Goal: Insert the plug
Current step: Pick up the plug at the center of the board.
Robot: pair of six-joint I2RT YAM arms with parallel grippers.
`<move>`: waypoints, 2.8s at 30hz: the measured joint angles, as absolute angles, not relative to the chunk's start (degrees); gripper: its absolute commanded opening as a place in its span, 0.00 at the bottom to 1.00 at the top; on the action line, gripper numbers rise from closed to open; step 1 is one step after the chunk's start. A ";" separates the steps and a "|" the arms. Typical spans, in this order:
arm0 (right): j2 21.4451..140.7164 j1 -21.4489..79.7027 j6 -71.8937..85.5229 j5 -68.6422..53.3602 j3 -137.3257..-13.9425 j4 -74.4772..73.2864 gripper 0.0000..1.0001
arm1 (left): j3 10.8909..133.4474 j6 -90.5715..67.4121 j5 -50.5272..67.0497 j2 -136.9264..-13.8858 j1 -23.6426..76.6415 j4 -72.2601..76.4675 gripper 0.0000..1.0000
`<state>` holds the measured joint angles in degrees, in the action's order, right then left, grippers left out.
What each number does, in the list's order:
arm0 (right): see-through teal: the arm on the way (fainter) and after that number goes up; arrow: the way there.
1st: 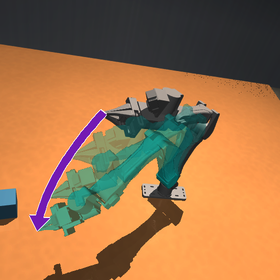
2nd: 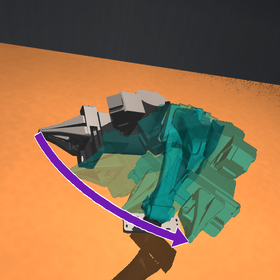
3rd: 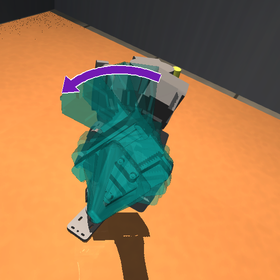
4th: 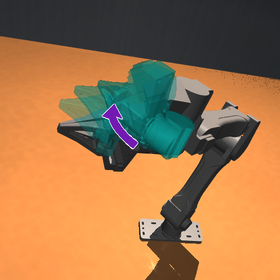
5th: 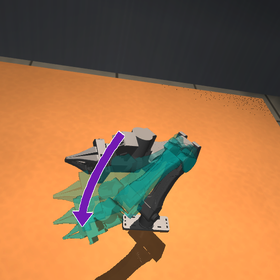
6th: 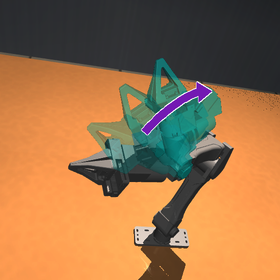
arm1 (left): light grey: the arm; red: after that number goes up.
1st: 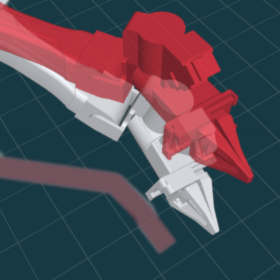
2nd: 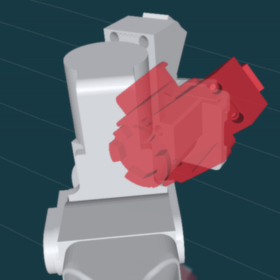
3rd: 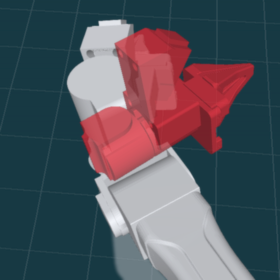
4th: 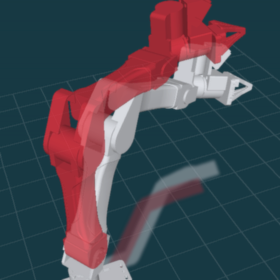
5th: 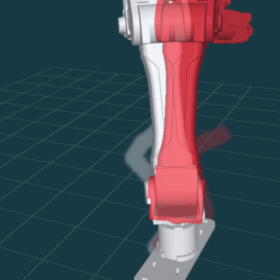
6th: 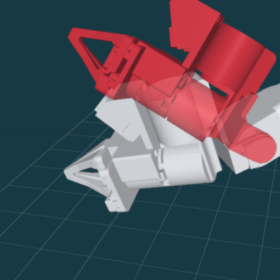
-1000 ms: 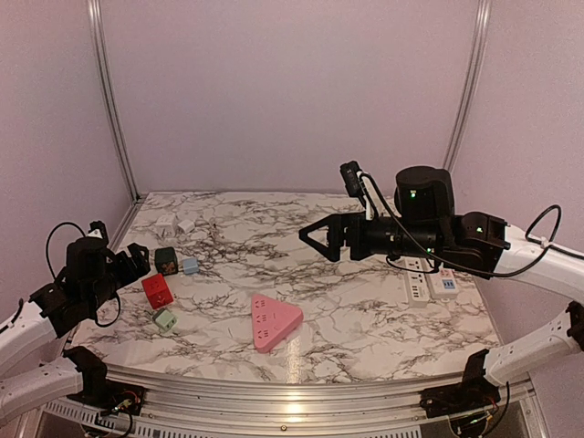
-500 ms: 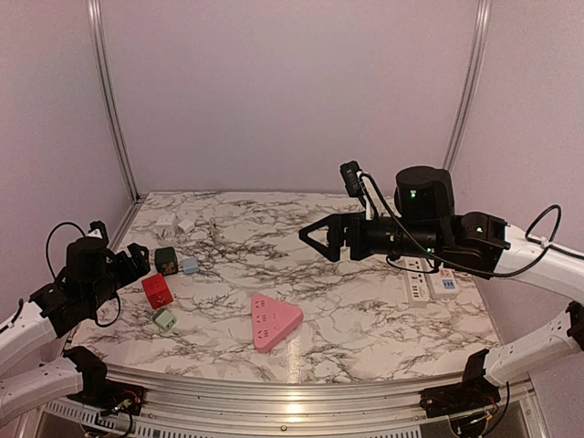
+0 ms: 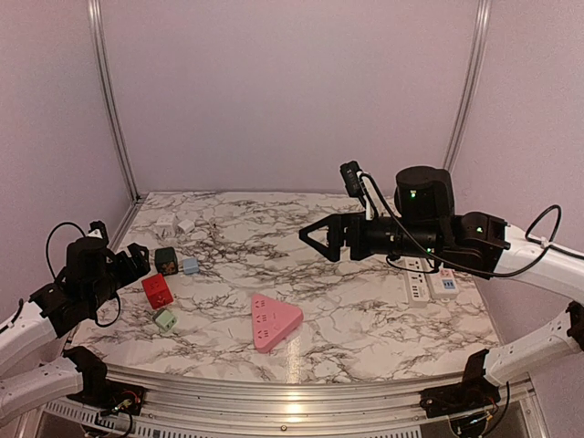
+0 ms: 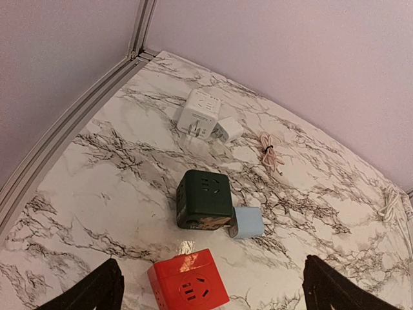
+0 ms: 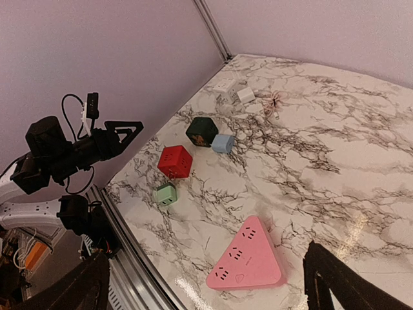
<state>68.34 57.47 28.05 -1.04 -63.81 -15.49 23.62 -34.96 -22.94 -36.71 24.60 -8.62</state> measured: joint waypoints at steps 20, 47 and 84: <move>68.34 57.47 28.03 -1.04 -63.79 -15.49 0.99 | 23.62 -34.96 -22.96 -36.71 24.60 -8.62 0.99; 71.22 58.74 32.95 3.90 -66.30 -35.94 0.99 | 25.04 -34.98 -23.22 -44.86 24.60 -13.19 0.99; 73.06 64.66 37.65 7.27 -65.41 -39.92 0.97 | 35.57 -38.30 -24.99 -79.68 24.71 -13.74 0.76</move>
